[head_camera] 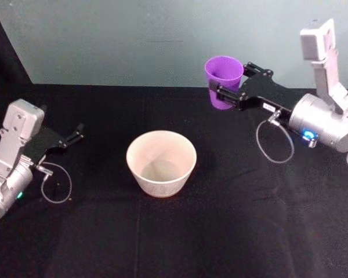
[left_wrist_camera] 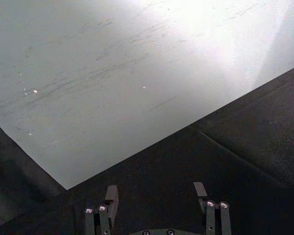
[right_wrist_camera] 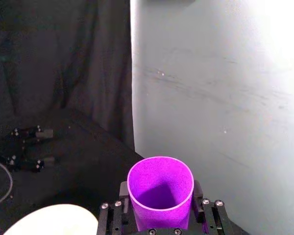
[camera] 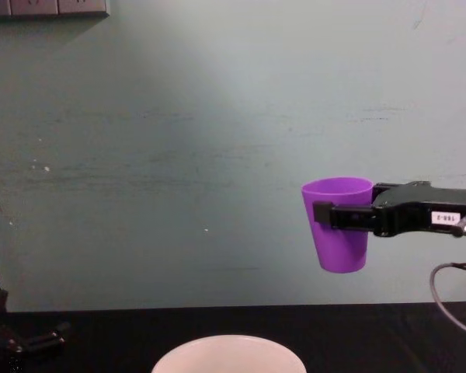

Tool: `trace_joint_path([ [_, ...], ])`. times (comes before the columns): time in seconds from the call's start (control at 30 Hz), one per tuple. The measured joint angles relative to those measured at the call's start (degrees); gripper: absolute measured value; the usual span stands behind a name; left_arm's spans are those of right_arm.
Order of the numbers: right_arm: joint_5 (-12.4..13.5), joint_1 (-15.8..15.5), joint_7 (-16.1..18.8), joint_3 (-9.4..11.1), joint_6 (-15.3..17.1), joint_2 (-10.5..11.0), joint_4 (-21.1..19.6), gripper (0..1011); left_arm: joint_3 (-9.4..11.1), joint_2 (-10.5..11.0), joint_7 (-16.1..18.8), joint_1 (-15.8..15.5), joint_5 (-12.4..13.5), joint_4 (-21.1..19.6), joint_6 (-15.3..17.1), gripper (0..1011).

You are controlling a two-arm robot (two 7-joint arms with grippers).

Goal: Pick up the cup and pour the mung beans from the cup into the bowl.

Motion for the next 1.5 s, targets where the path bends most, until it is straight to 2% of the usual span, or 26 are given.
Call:
trace_joint_path([
  [0.07,-0.89,-0.05,-0.04,-0.31,-1.04,-0.1,0.2,735,0.0,0.0,0.0,0.0,0.0,0.0,0.0,1000],
  [0.2,-5.12,-0.7,-0.86,-1.54,-4.25,-0.13,0.2,735,0.0,0.0,0.0,0.0,0.0,0.0,0.0,1000],
  [0.3,-7.75,-1.05,-1.64,-2.15,-5.11,0.02,-0.13,736,0.0,0.0,0.0,0.0,0.0,0.0,0.0,1000],
  [0.33,-7.75,-1.05,-1.64,-2.15,-5.11,0.02,-0.13,736,0.0,0.0,0.0,0.0,0.0,0.0,0.0,1000],
  [0.5,-12.75,-1.19,-3.01,-3.42,-5.55,0.65,-0.69,735,0.0,0.0,0.0,0.0,0.0,0.0,0.0,1000],
  [0.53,-14.71,-1.13,-3.52,-4.0,-5.57,0.97,-1.06,736,0.0,0.0,0.0,0.0,0.0,0.0,0.0,1000],
  [0.6,-16.68,-1.11,-4.02,-4.6,-5.58,1.28,-1.59,736,0.0,0.0,0.0,0.0,0.0,0.0,0.0,1000],
  [0.63,-18.91,-1.08,-4.59,-5.26,-5.6,1.62,-2.19,735,0.0,0.0,0.0,0.0,0.0,0.0,0.0,1000],
  [0.7,-21.03,-1.08,-5.23,-6.0,-5.61,1.97,-2.8,736,0.0,0.0,0.0,0.0,0.0,0.0,0.0,1000],
  [0.73,-23.19,-1.06,-5.8,-6.65,-5.61,2.34,-3.38,735,0.0,0.0,0.0,0.0,0.0,0.0,0.0,1000],
  [0.8,-25.41,-1.05,-6.33,-7.31,-5.59,2.73,-4.07,735,0.0,0.0,0.0,0.0,0.0,0.0,0.0,1000],
  [0.83,-27.63,-1.05,-6.88,-7.99,-5.54,3.07,-4.71,735,0.0,0.0,0.0,0.0,0.0,0.0,0.0,1000],
  [0.93,-30.06,-1.04,-7.45,-8.68,-5.32,3.37,-5.31,736,0.0,0.0,0.0,0.0,0.0,0.0,0.0,1000],
  [1.07,-35.69,-0.77,-8.61,-10.48,-4.23,3.81,-6.5,736,-0.01,0.0,0.0,0.0,0.0,0.0,0.0,1000],
  [1.17,-38.44,-0.69,-9.34,-11.36,-3.86,3.95,-7.05,735,0.0,0.0,0.0,0.0,0.0,0.0,0.0,1000],
  [1.2,-40.44,-0.67,-9.99,-11.9,-3.68,4.04,-7.45,736,0.0,0.0,0.0,0.0,0.0,0.0,0.0,1000],
  [1.27,-42.38,-0.67,-10.72,-12.45,-3.47,4.15,-7.9,736,0.0,0.0,0.0,0.0,0.0,0.0,0.0,1000],
  [1.3,-44.68,-0.67,-11.64,-12.98,-3.25,4.27,-8.39,736,0.0,0.0,0.0,0.0,0.0,0.0,0.0,1000],
  [1.37,-46.84,-0.72,-12.62,-13.51,-3.07,4.4,-8.75,736,0.0,0.0,0.0,0.0,0.0,0.0,0.0,1000],
  [1.4,-49.46,-0.71,-13.69,-14.28,-2.92,4.58,-9.07,735,0.0,0.0,0.0,0.0,0.0,0.0,0.0,1000],
  [1.5,-53.56,-0.6,-15.04,-15.45,-2.64,4.76,-9.42,735,0.0,0.0,0.0,0.0,0.0,0.0,0.0,1000],
])
